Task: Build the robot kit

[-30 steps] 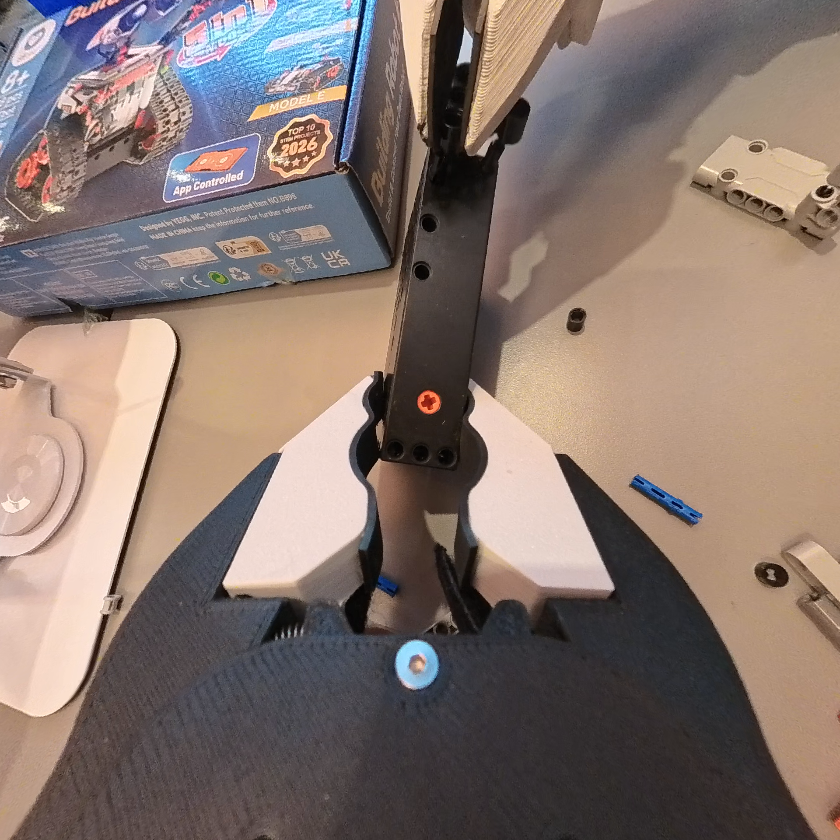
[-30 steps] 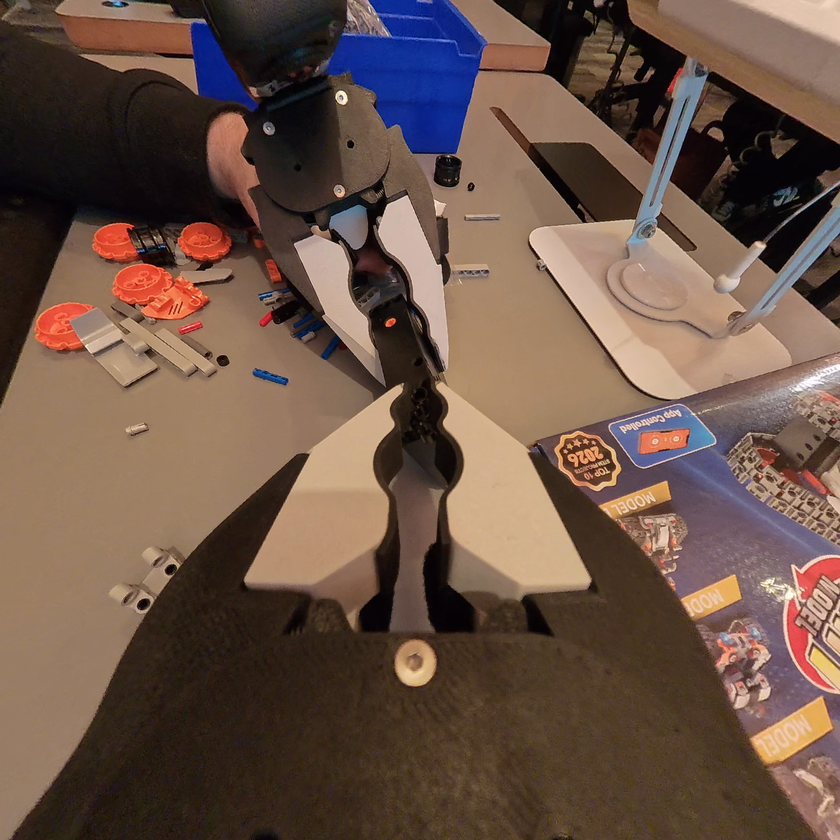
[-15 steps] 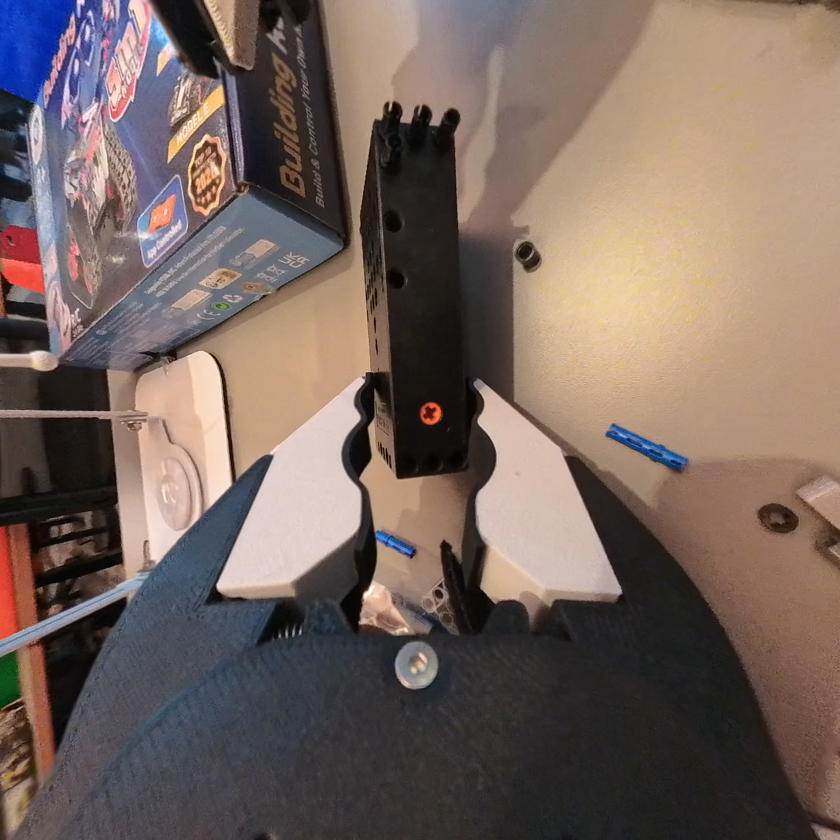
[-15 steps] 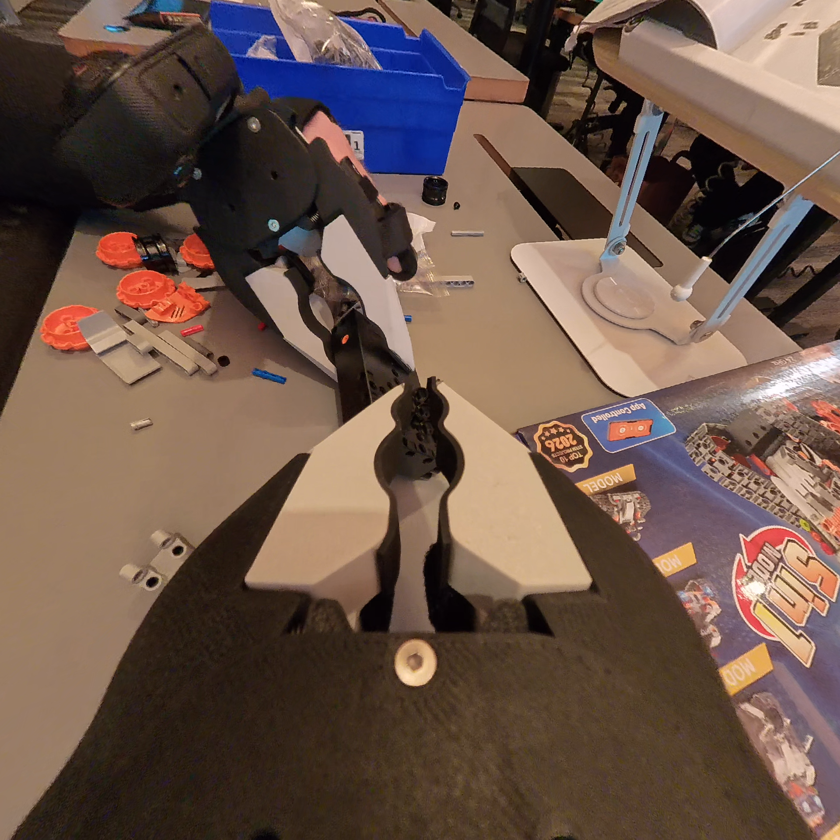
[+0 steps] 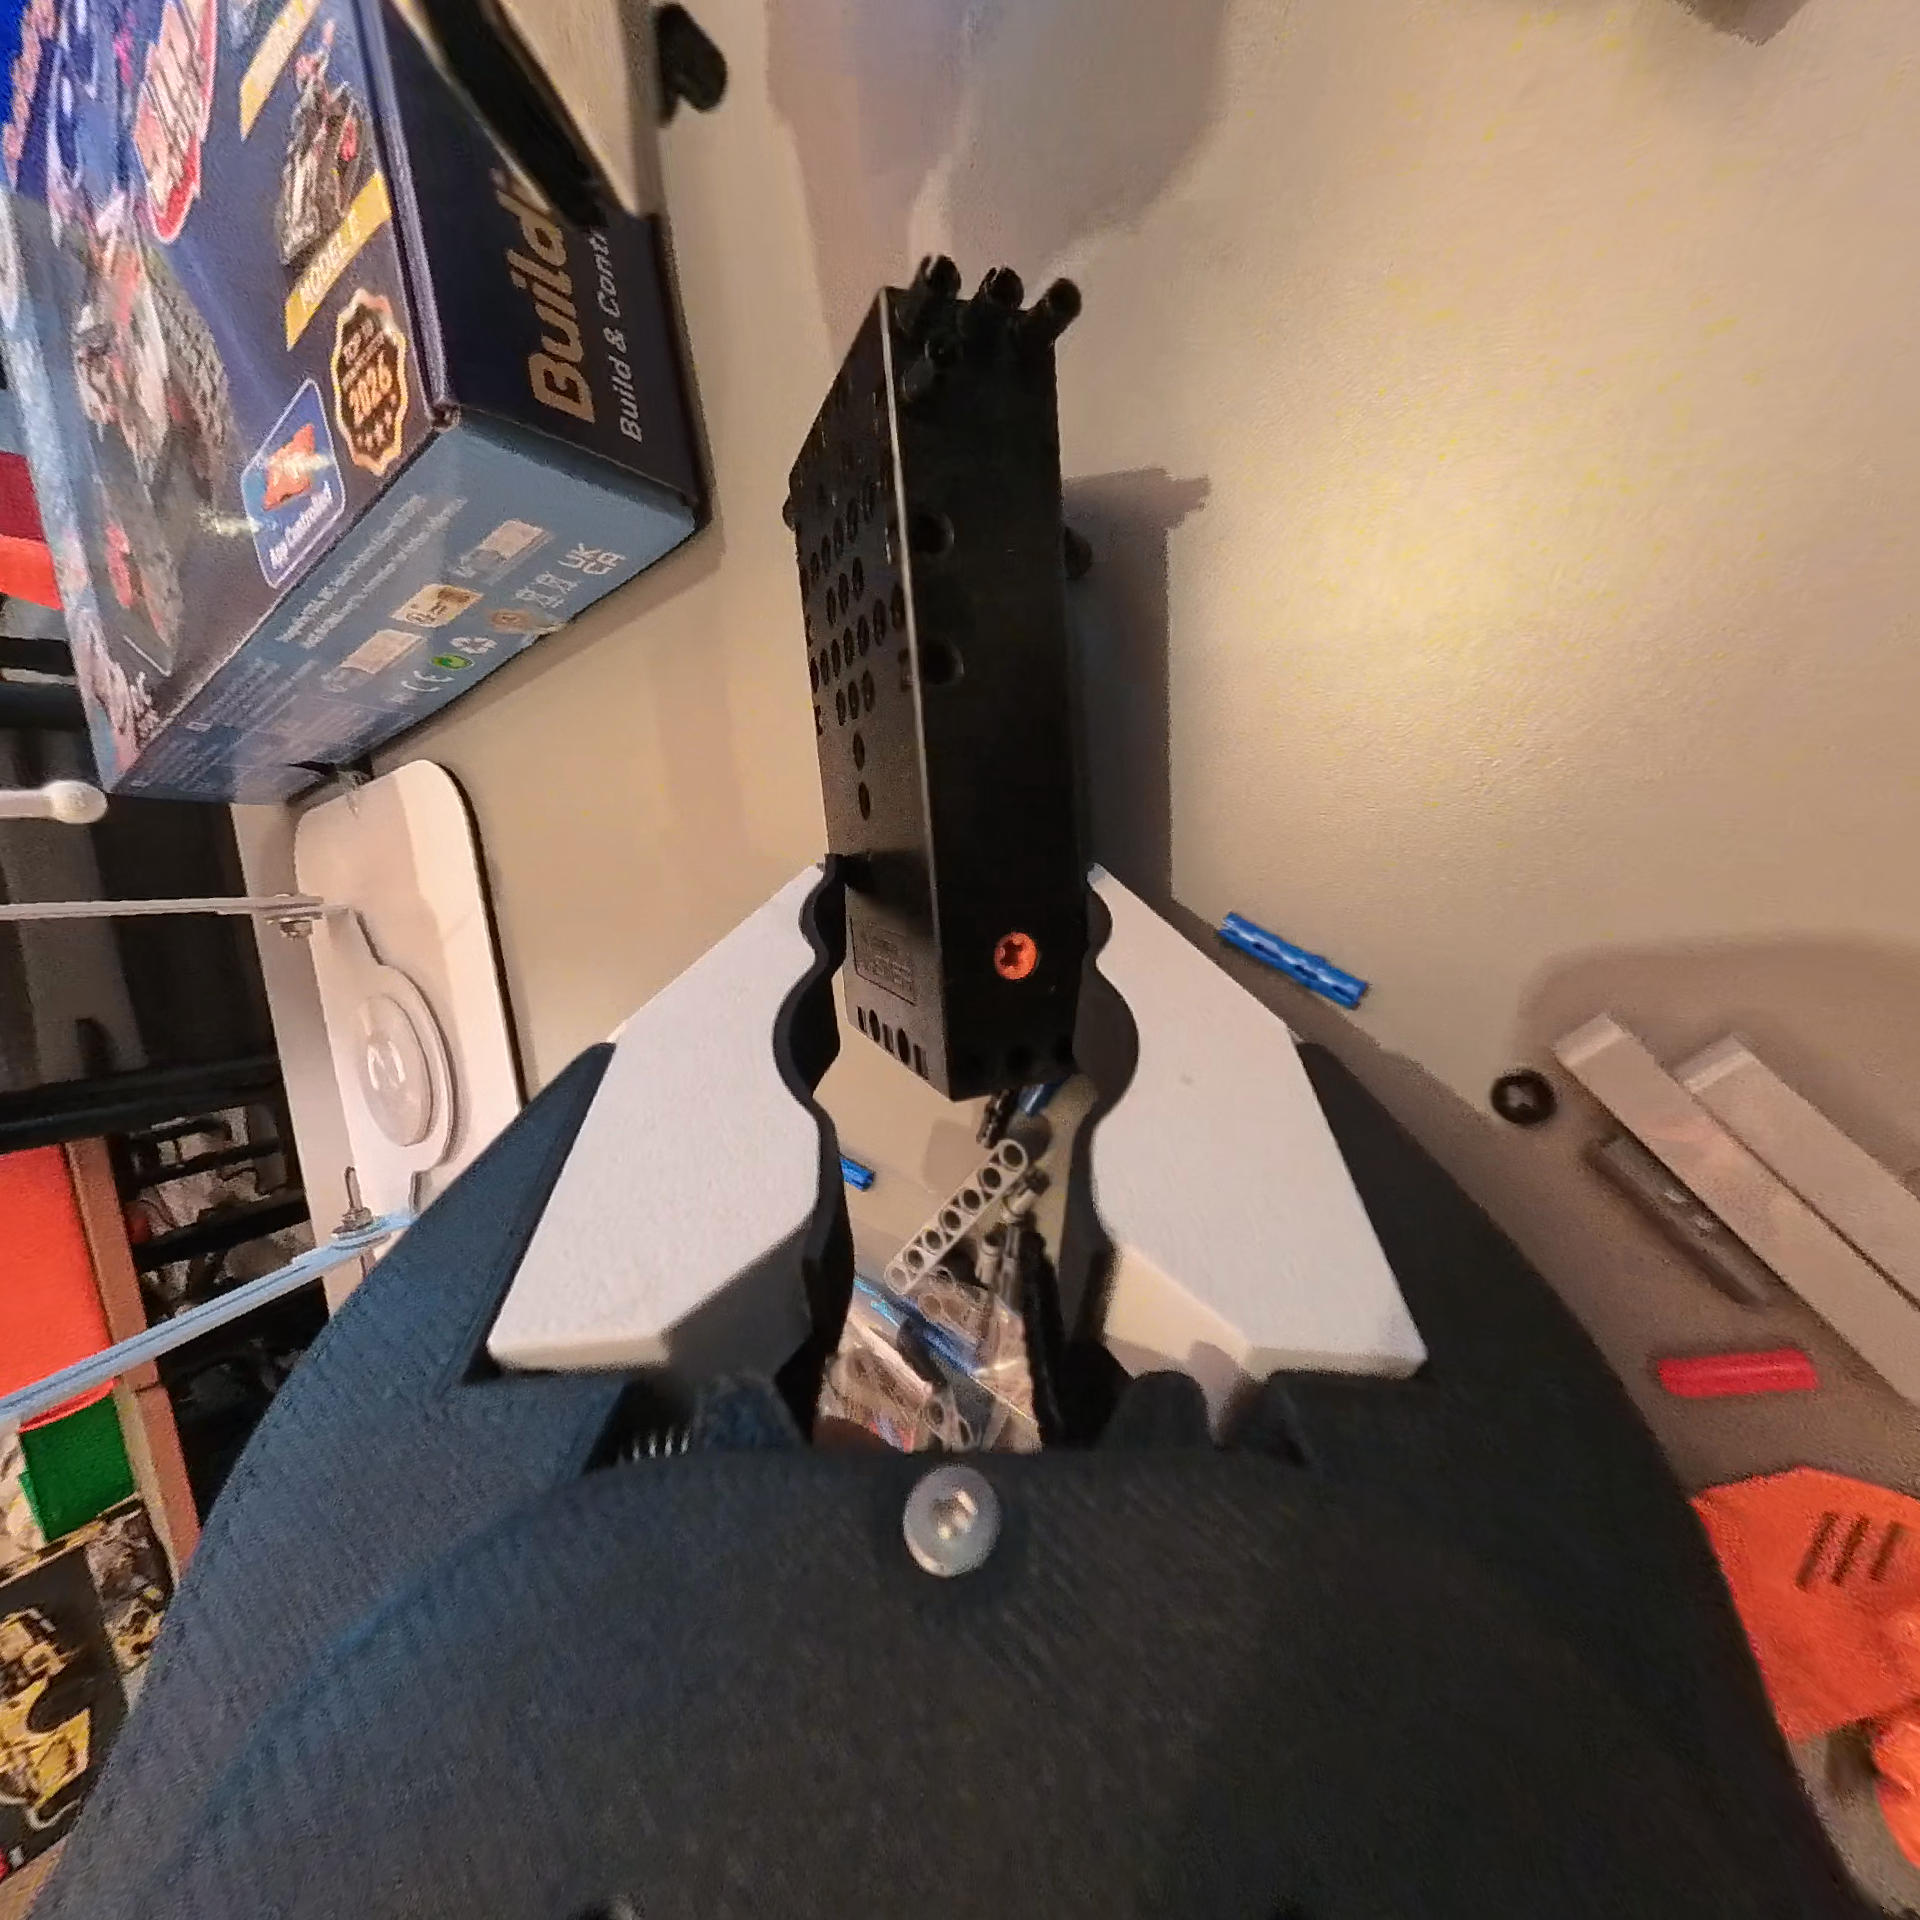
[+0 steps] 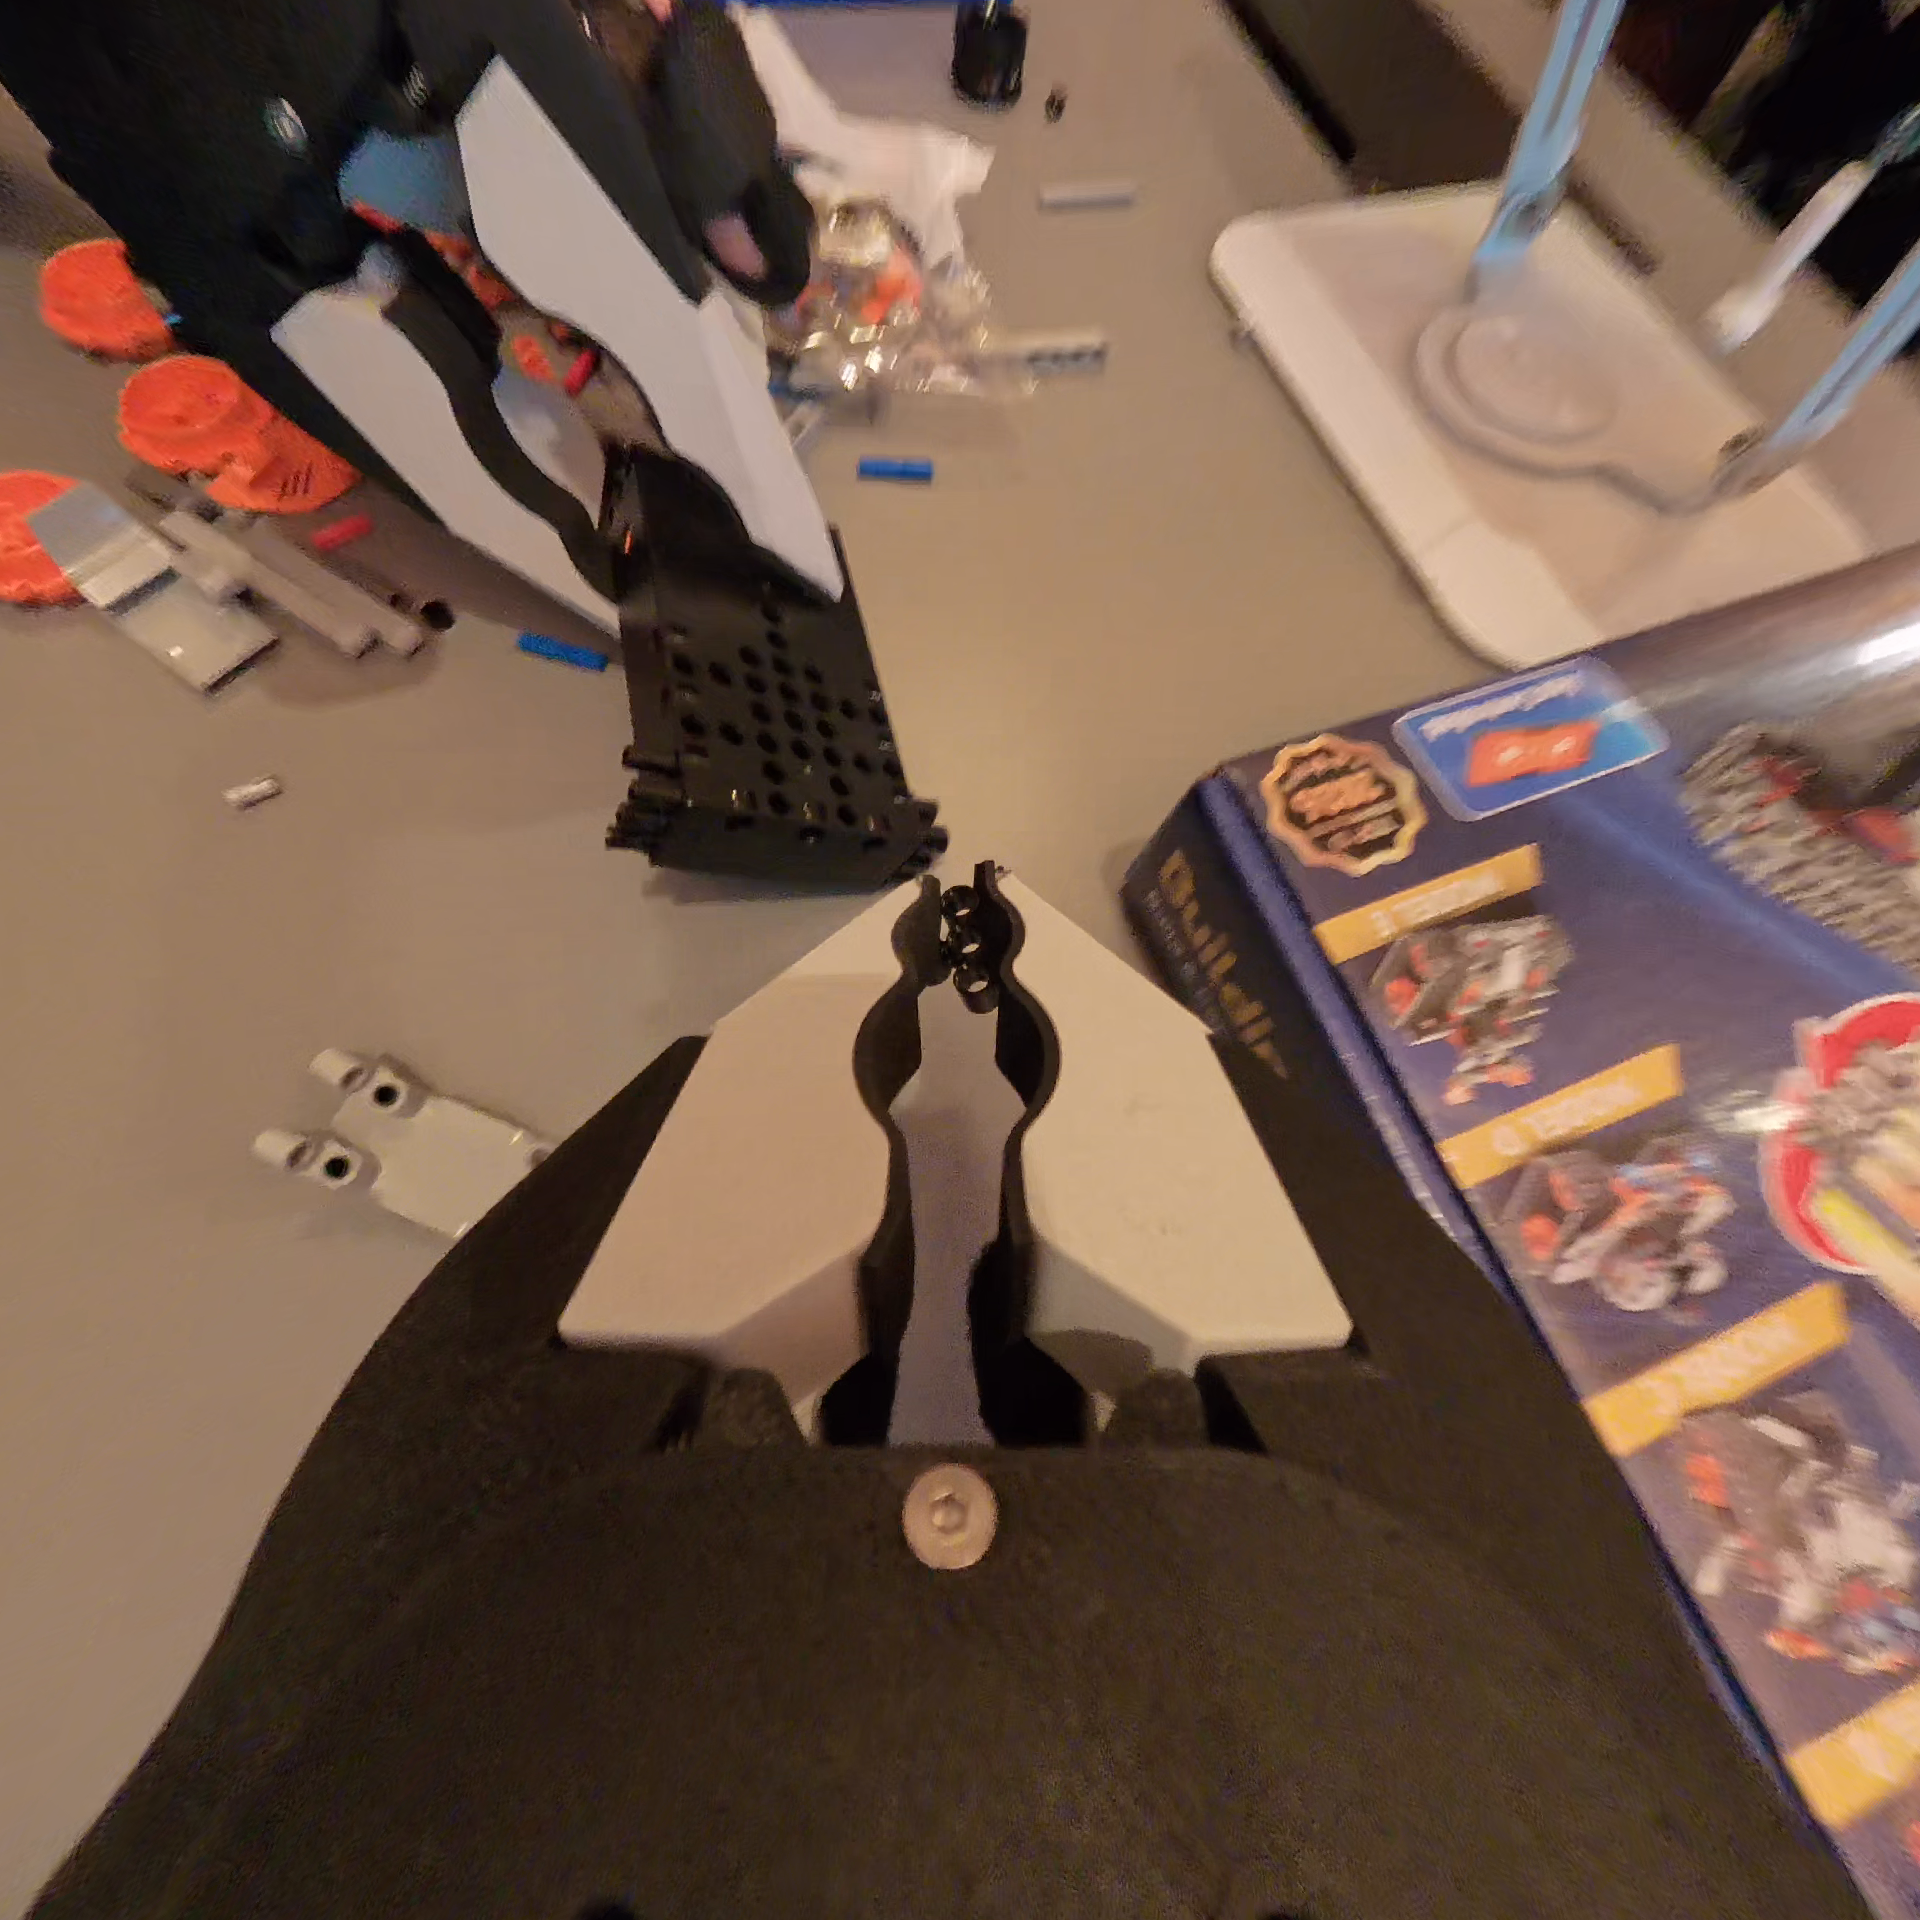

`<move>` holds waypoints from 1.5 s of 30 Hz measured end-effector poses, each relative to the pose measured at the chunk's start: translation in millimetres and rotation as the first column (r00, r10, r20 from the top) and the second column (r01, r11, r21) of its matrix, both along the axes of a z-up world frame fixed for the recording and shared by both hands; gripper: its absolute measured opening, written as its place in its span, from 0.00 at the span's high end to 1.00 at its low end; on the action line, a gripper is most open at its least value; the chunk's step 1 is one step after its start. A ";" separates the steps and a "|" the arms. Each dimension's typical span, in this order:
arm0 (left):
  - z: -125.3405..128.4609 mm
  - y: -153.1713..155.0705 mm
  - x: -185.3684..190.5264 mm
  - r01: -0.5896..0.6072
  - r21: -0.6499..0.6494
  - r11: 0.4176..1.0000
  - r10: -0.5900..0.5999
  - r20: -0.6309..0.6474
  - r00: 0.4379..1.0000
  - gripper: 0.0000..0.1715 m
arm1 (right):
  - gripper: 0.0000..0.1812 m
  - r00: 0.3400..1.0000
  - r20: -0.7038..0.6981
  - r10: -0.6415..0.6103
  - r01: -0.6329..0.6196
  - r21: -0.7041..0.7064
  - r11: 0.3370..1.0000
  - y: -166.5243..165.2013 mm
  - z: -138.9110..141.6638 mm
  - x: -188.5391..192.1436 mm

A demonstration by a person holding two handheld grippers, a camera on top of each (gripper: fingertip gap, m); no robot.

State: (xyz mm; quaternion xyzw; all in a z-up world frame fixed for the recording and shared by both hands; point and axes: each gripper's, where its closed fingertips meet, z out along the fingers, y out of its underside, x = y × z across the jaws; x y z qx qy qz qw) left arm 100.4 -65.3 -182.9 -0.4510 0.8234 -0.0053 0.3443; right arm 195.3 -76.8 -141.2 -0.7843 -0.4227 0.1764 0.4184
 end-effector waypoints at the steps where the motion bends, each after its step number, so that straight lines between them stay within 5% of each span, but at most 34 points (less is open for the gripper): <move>1: -0.1 -2.0 -1.0 0.001 -0.004 1.000 -0.001 -0.003 1.000 0.76 | 0.97 1.000 -0.003 0.013 -0.013 -0.057 0.998 -4.5 -7.4 -1.0; 9: 2.9 -5.6 -18.5 -0.091 -0.114 0.989 0.083 -0.072 0.994 0.54 | 0.97 0.992 0.100 0.080 -0.056 -0.225 0.973 -20.3 -52.6 -8.0; 16: 5.3 -16.1 -23.2 -0.063 -0.192 0.979 0.062 -0.013 0.998 0.52 | 0.94 0.993 0.067 0.102 -0.081 -0.256 0.963 -26.6 -49.6 -13.2; 21: 30.5 -0.3 -24.8 -0.078 -0.230 0.970 0.100 0.084 0.991 0.52 | 0.80 0.991 0.021 0.130 -0.120 -0.268 0.956 -36.2 -29.1 -18.7; 25: 73.6 24.6 -18.6 -0.078 -0.275 0.958 0.143 0.226 0.964 0.56 | 0.79 0.992 -0.008 0.125 -0.125 -0.115 0.985 -28.5 27.3 -27.1; 29: 125.5 68.7 -7.2 -0.105 -0.257 0.961 0.197 0.368 0.909 0.58 | 0.72 1.000 -0.029 0.003 0.001 0.130 0.991 22.9 96.9 -27.2; 34: 191.6 158.4 5.1 -0.243 -0.183 0.953 0.304 0.602 0.738 0.64 | 0.65 0.973 -0.041 -0.226 0.225 0.350 0.909 134.0 163.2 -1.8; 40: 177.9 245.2 4.9 -0.409 -0.170 0.897 0.423 0.599 0.679 0.60 | 0.59 0.922 -0.039 -0.386 0.368 0.403 0.838 253.8 187.5 43.9; 45: 169.6 257.2 1.7 -0.394 -0.249 0.885 0.456 0.634 0.625 0.61 | 0.59 0.907 -0.062 -0.417 0.402 0.426 0.810 292.5 190.4 67.6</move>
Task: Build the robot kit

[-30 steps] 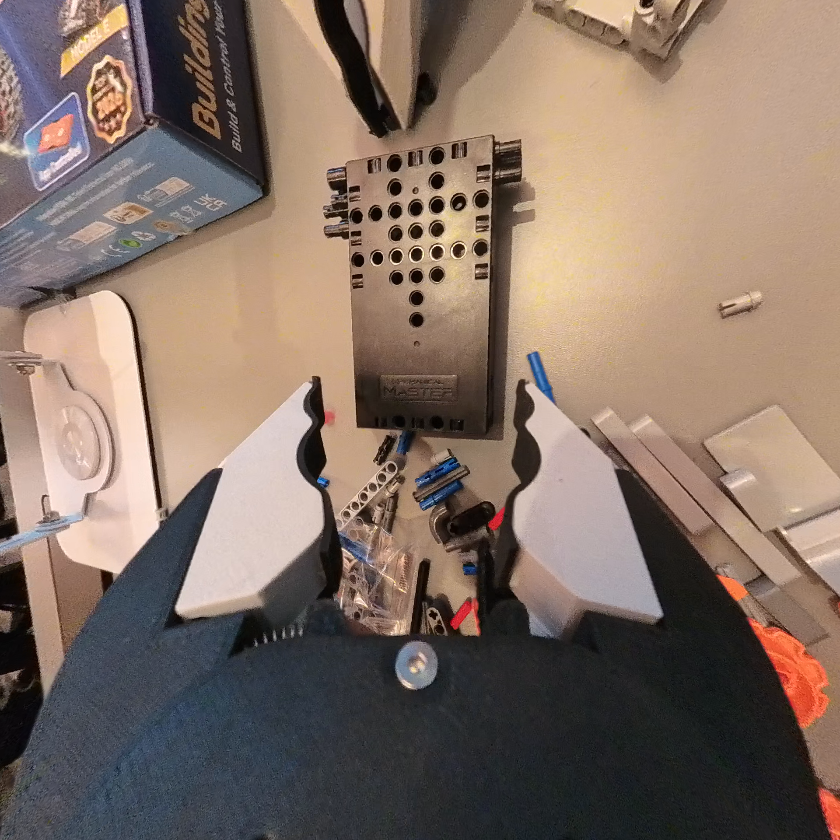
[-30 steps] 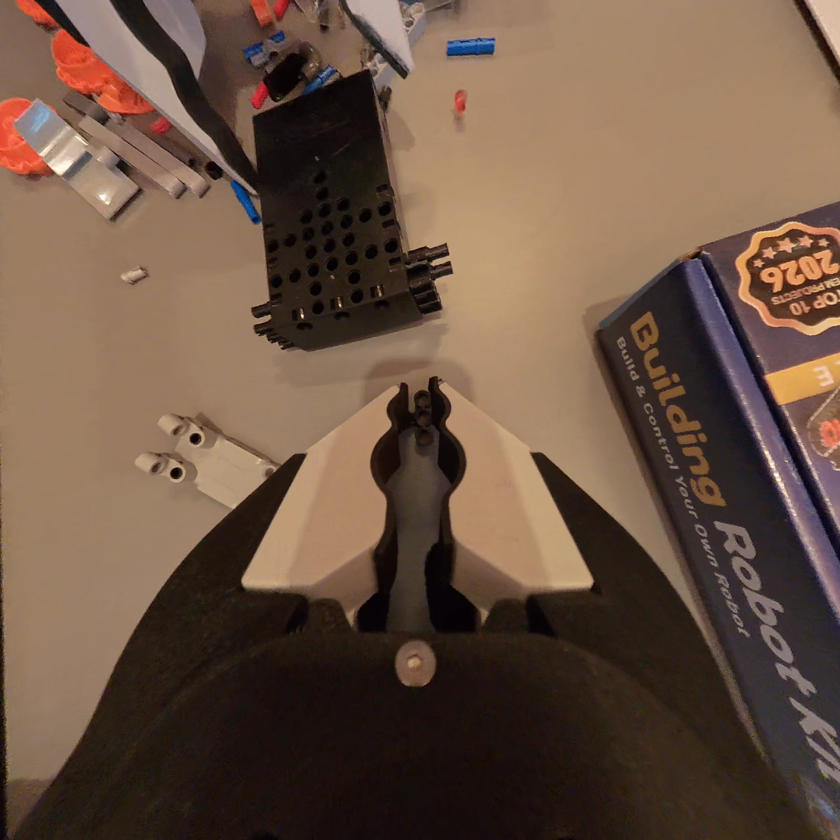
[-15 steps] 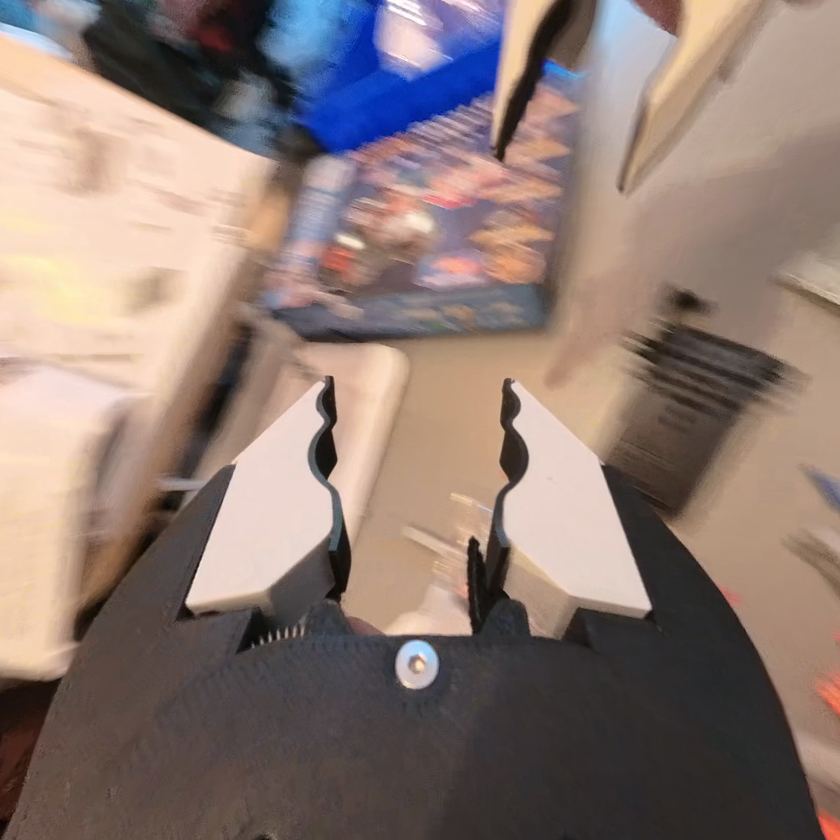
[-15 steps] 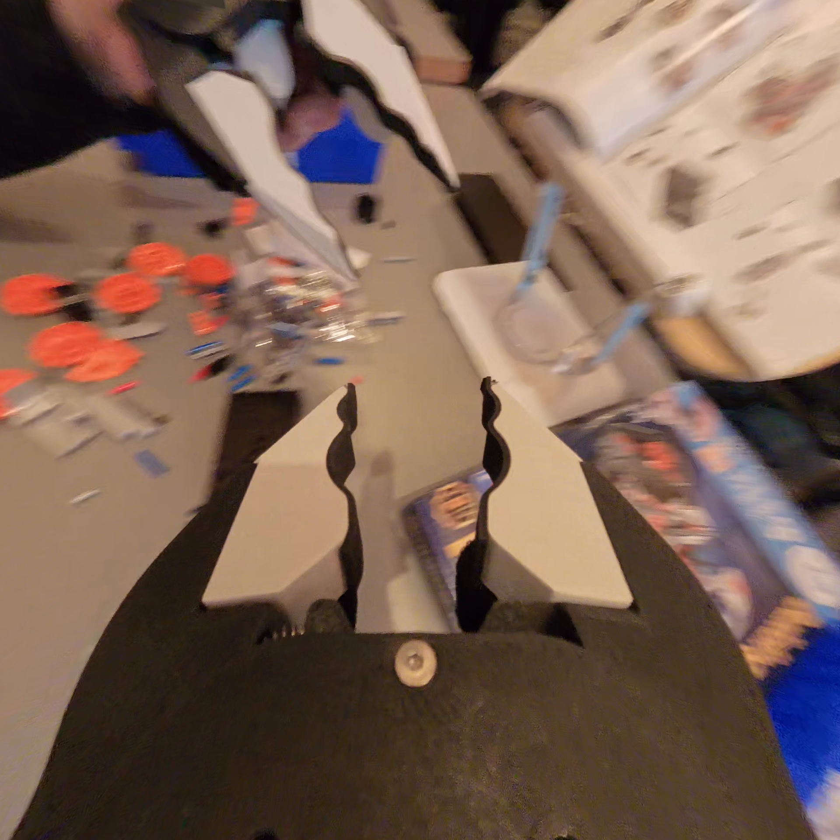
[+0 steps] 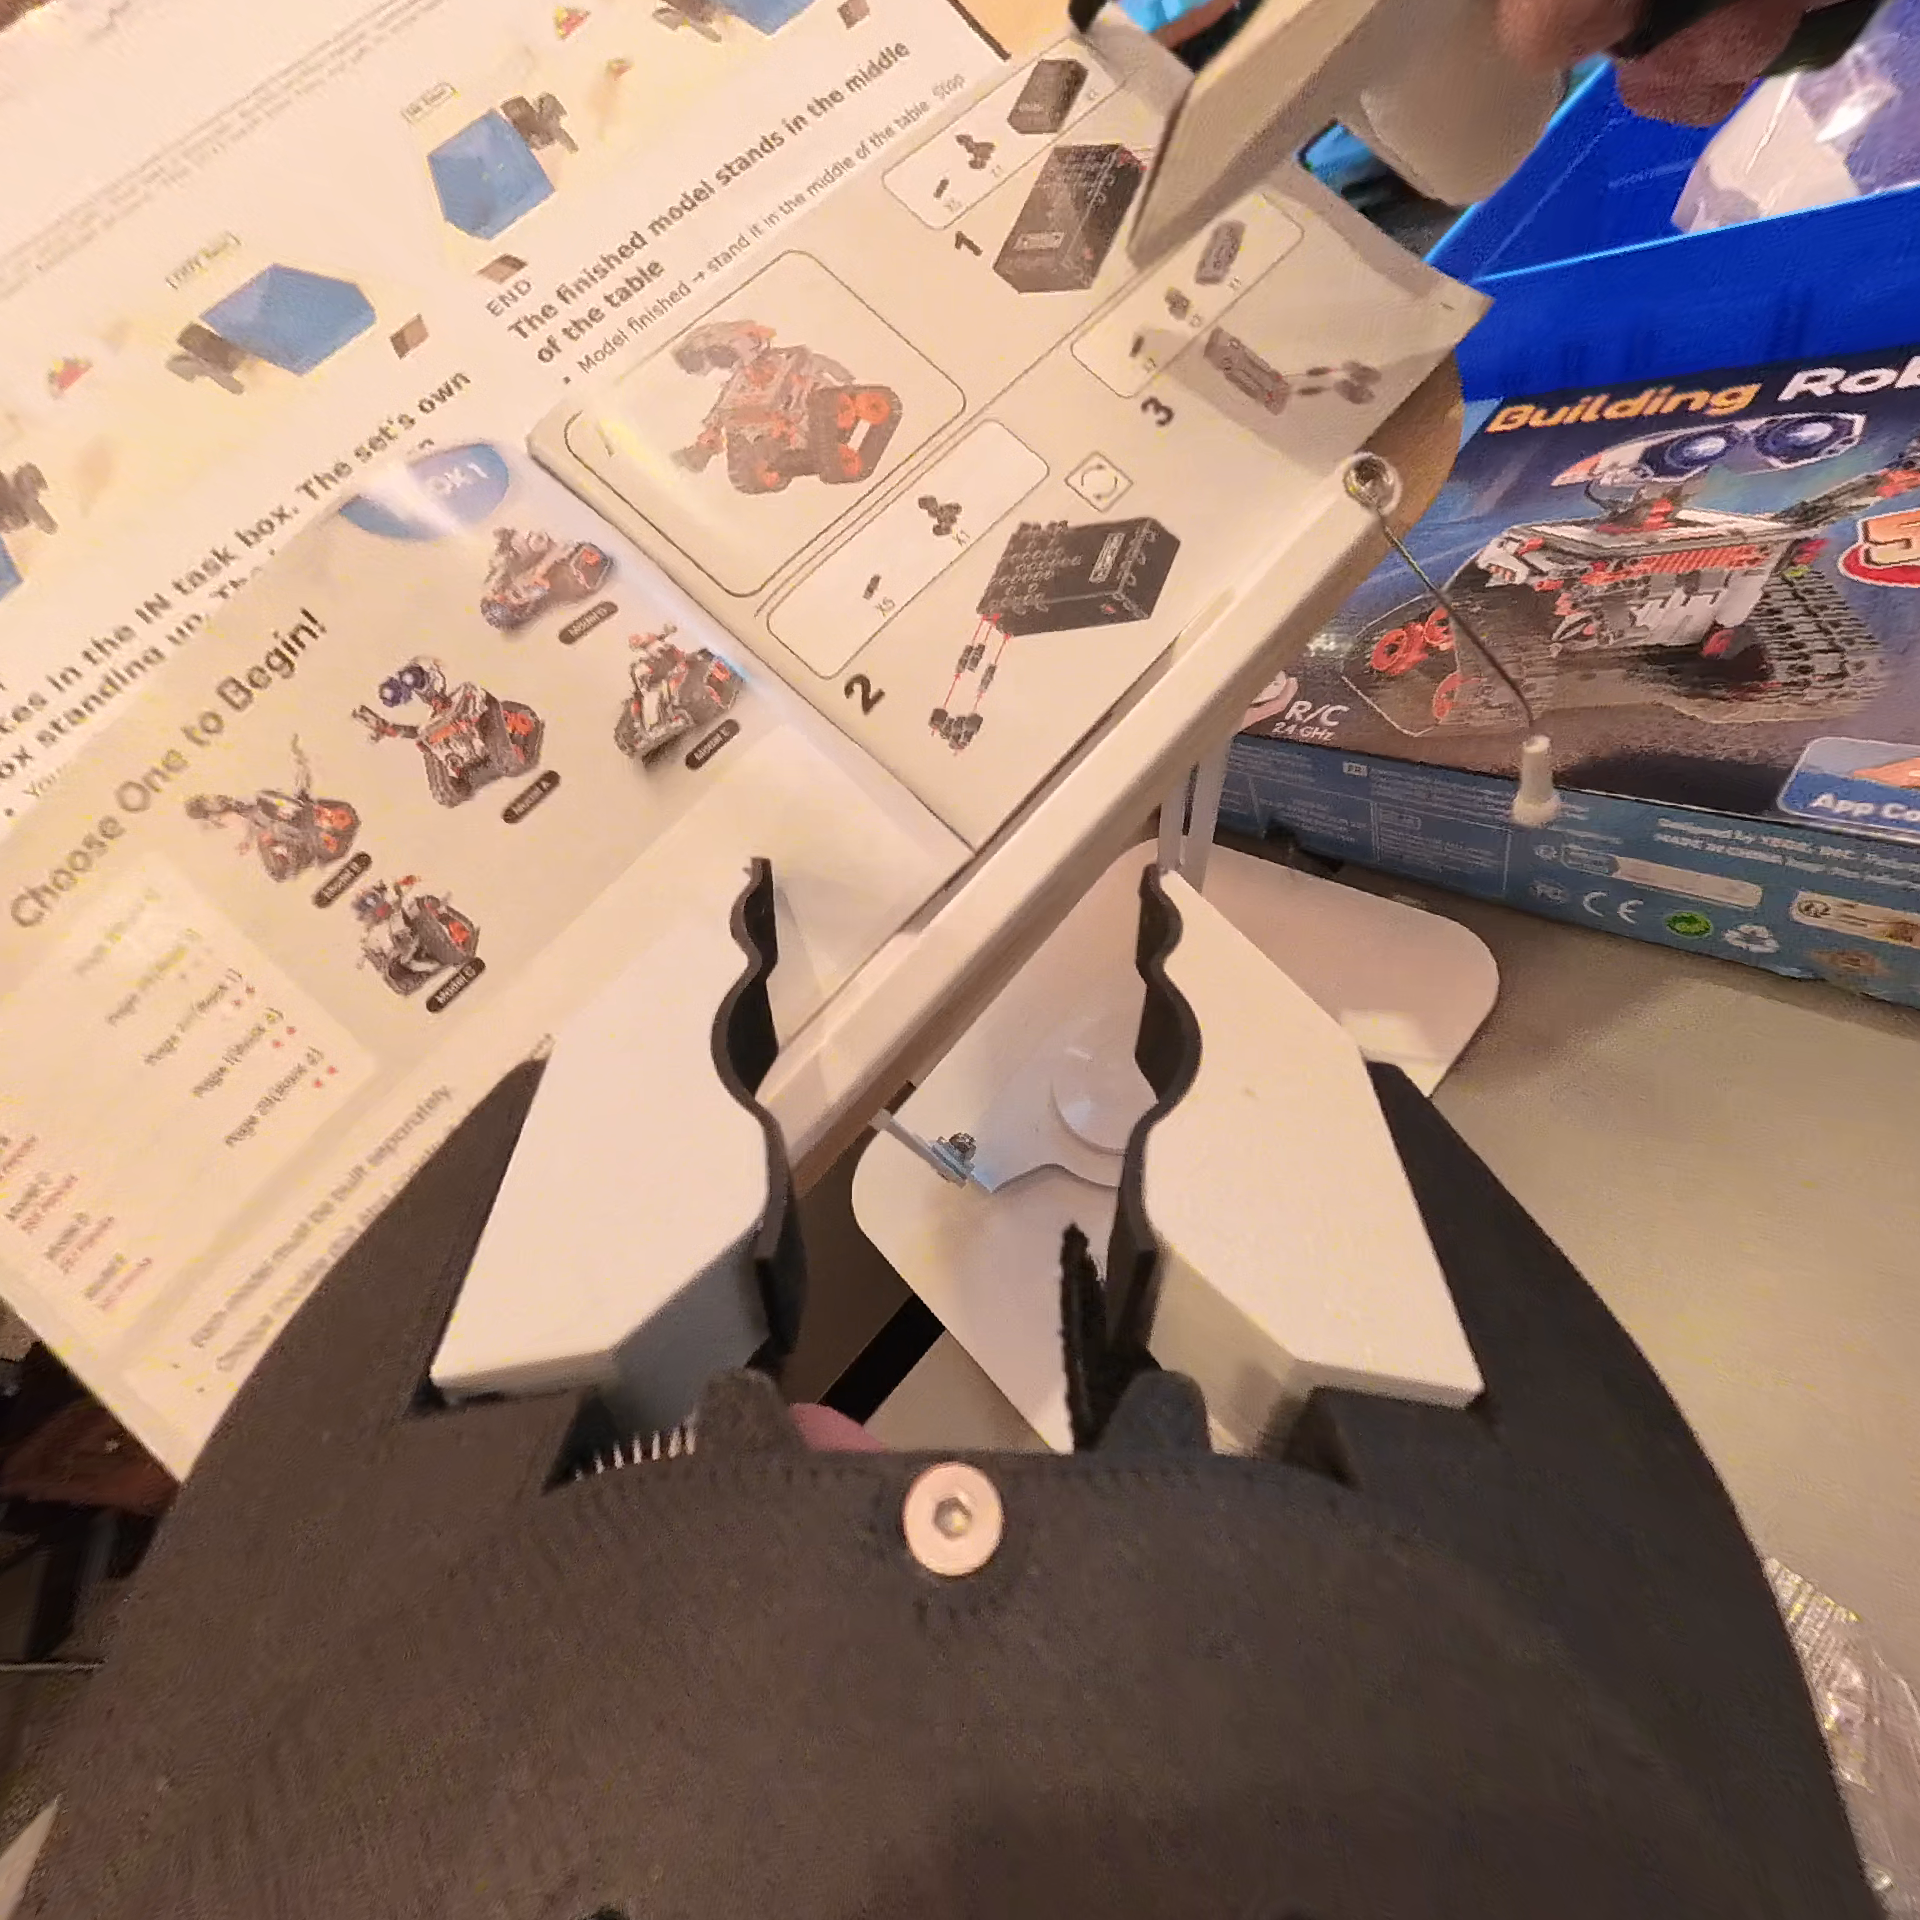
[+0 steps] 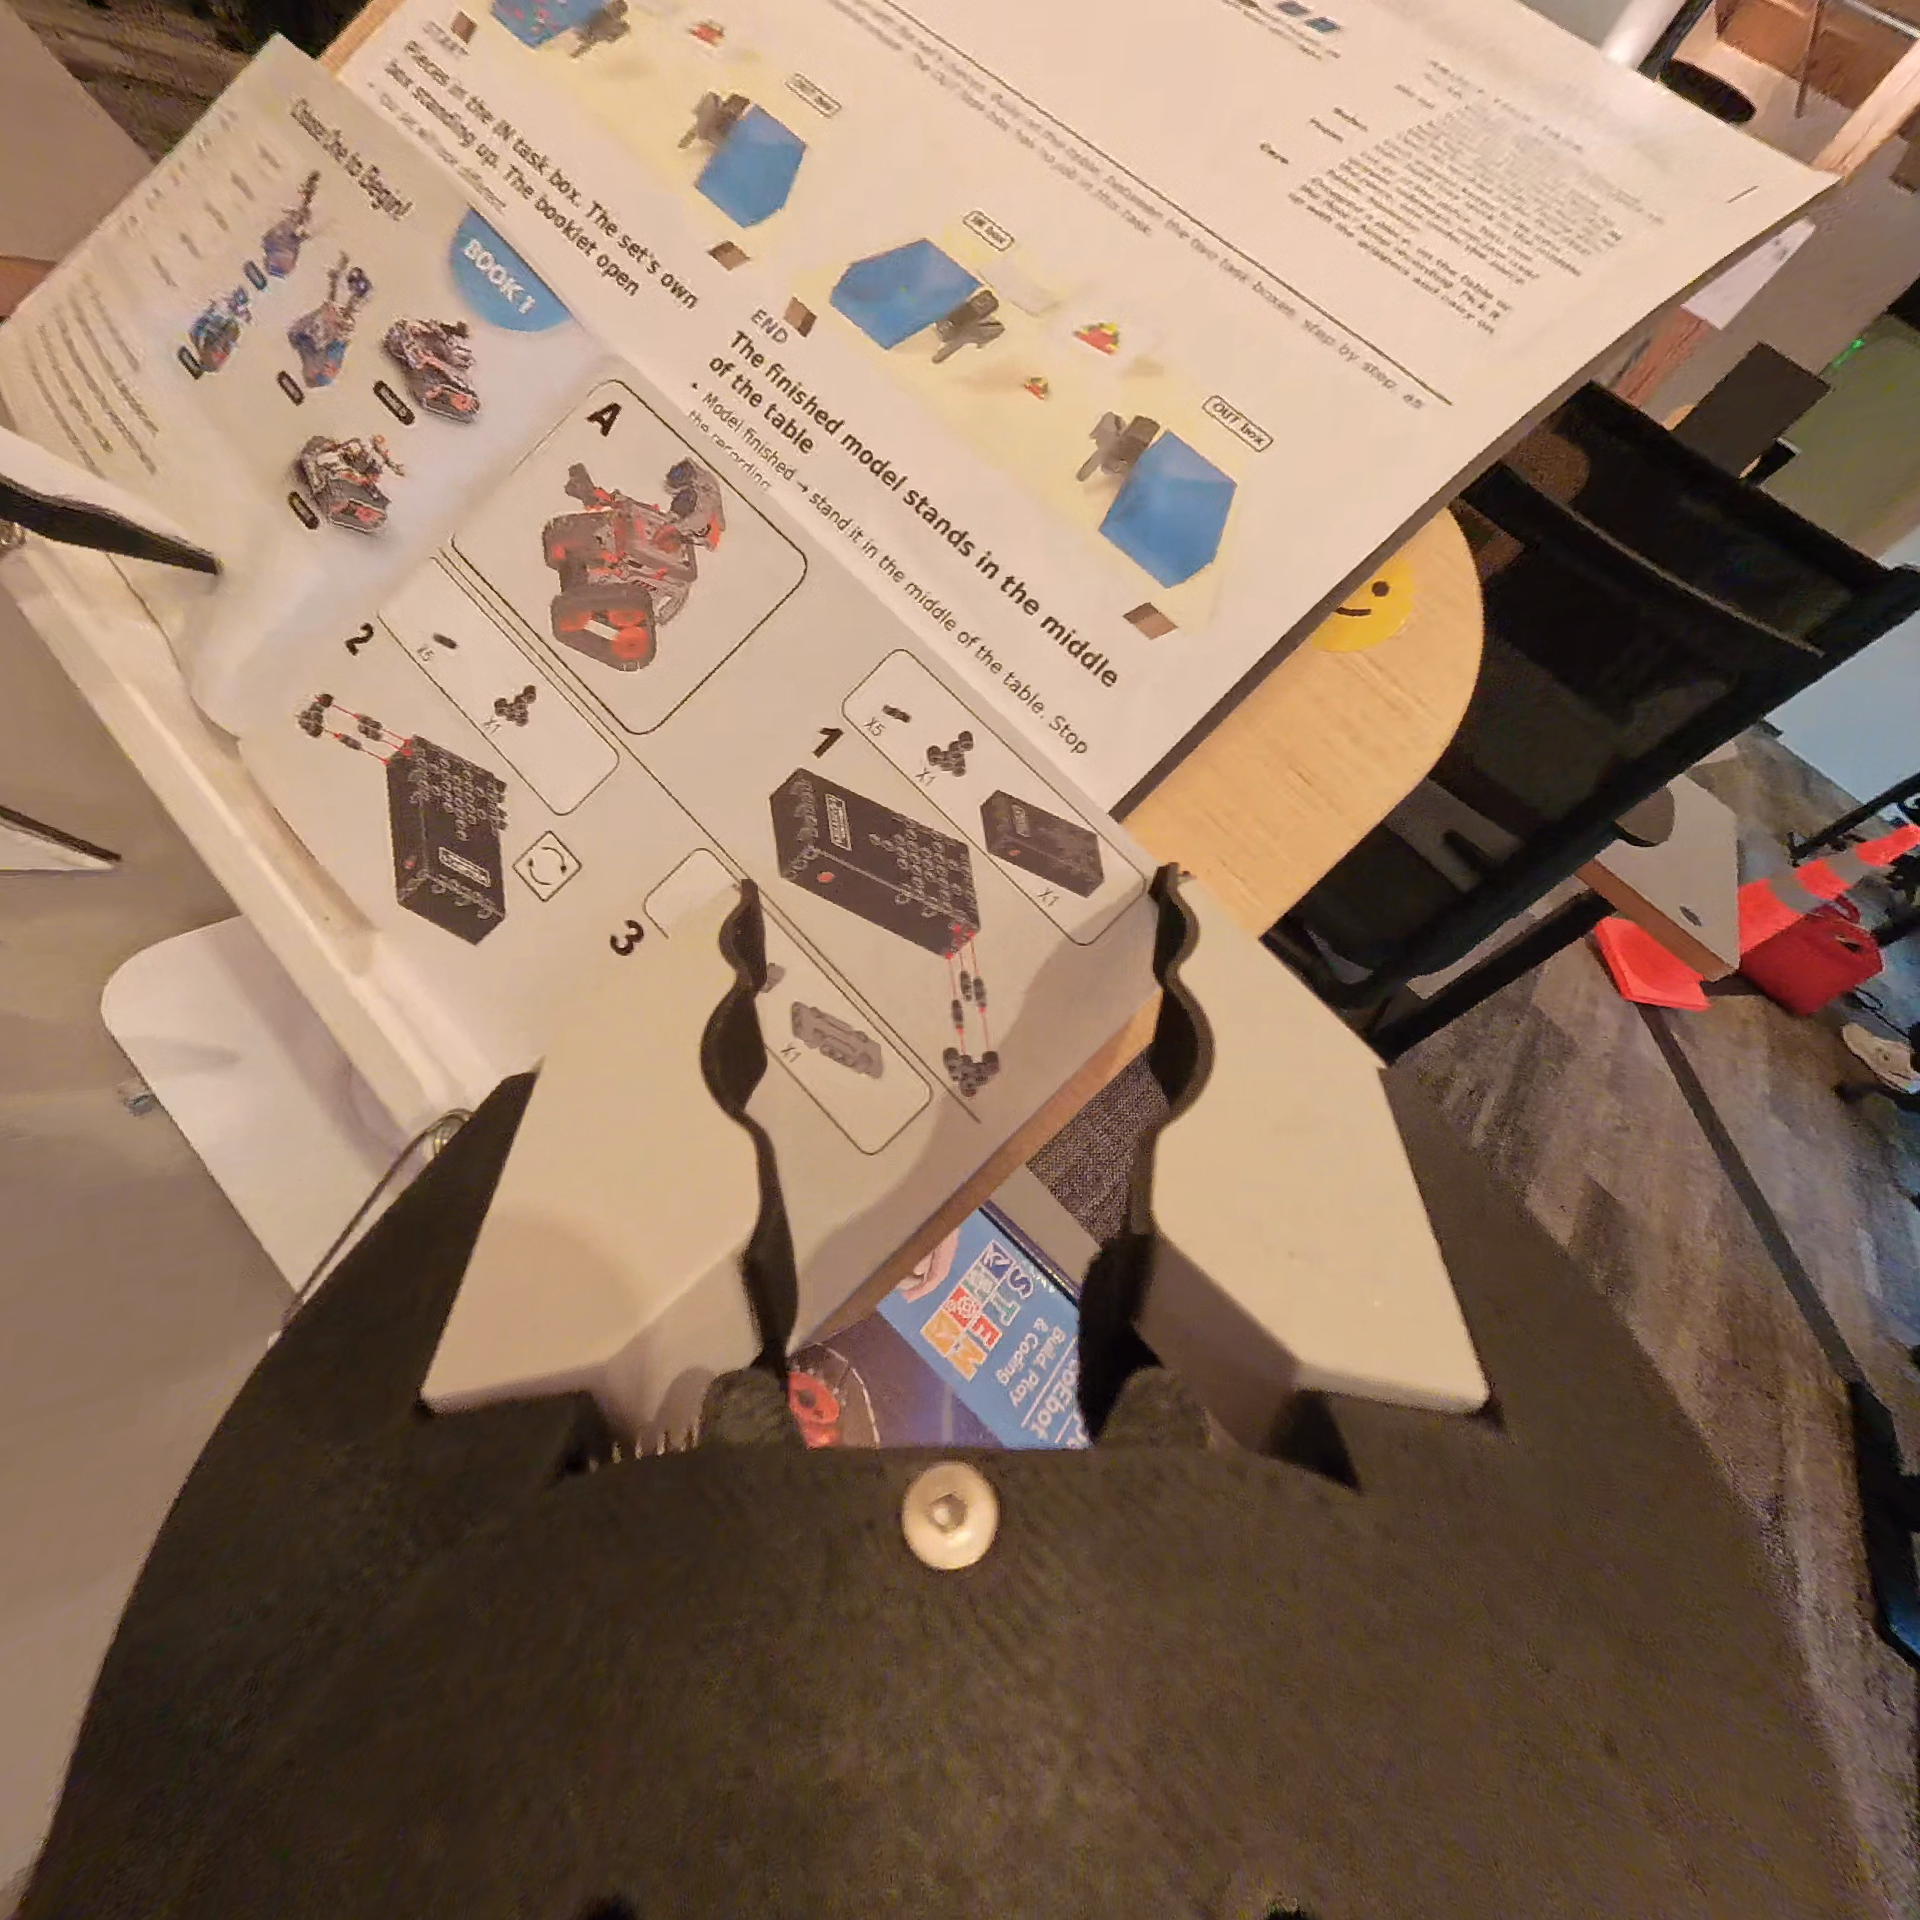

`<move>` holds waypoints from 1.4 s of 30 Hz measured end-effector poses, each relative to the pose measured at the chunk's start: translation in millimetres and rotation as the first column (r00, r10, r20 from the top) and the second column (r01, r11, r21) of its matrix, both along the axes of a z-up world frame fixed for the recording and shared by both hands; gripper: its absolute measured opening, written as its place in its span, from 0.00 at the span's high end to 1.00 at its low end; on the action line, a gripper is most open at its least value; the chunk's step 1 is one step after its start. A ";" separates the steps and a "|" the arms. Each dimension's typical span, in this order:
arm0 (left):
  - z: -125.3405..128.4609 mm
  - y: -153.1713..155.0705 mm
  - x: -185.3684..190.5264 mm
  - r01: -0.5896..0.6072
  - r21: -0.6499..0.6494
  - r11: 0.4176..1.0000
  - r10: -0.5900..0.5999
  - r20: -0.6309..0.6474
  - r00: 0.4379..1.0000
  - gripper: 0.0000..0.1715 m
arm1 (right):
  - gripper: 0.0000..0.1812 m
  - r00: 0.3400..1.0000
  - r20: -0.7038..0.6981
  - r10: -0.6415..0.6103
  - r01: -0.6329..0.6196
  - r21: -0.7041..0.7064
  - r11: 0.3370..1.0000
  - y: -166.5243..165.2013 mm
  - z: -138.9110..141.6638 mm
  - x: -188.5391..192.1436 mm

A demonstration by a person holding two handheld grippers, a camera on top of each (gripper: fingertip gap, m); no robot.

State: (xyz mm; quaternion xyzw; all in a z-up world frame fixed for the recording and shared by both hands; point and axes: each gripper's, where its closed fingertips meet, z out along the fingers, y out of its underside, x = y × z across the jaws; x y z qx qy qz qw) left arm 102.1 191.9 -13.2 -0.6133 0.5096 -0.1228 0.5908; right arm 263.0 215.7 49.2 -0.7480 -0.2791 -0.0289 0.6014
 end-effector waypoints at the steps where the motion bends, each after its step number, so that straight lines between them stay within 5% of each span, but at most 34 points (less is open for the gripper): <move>1: -2.3 0.5 -0.6 0.003 -0.003 1.000 -0.003 0.008 1.000 0.61 | 0.61 1.000 0.006 -0.002 0.002 -0.001 1.000 0.8 -0.1 2.2; 11: -10.5 -0.7 1.8 0.021 0.022 1.000 -0.021 0.030 0.999 0.61 | 0.77 0.989 0.142 -0.041 0.044 -0.020 0.999 -2.9 -7.5 7.5; 15: -11.2 -2.5 0.5 0.032 0.018 0.999 -0.033 0.032 0.999 0.62 | 0.67 0.994 0.100 -0.053 0.051 0.020 0.999 1.7 -1.3 11.5; 20: -12.5 -2.3 0.5 0.035 0.024 0.999 -0.036 0.030 0.999 0.62 | 0.70 0.989 0.143 -0.044 0.039 0.037 0.999 2.9 -1.4 8.0; 26: -12.0 -3.0 0.1 0.039 0.019 0.999 -0.040 0.035 0.999 0.63 | 0.61 0.991 0.121 -0.065 0.057 0.064 0.996 8.8 5.5 12.2; 42: -13.0 -3.7 0.3 0.043 0.030 0.999 -0.044 0.027 0.999 0.61 | 0.84 0.984 0.163 -0.066 0.050 0.102 0.993 5.8 2.2 4.7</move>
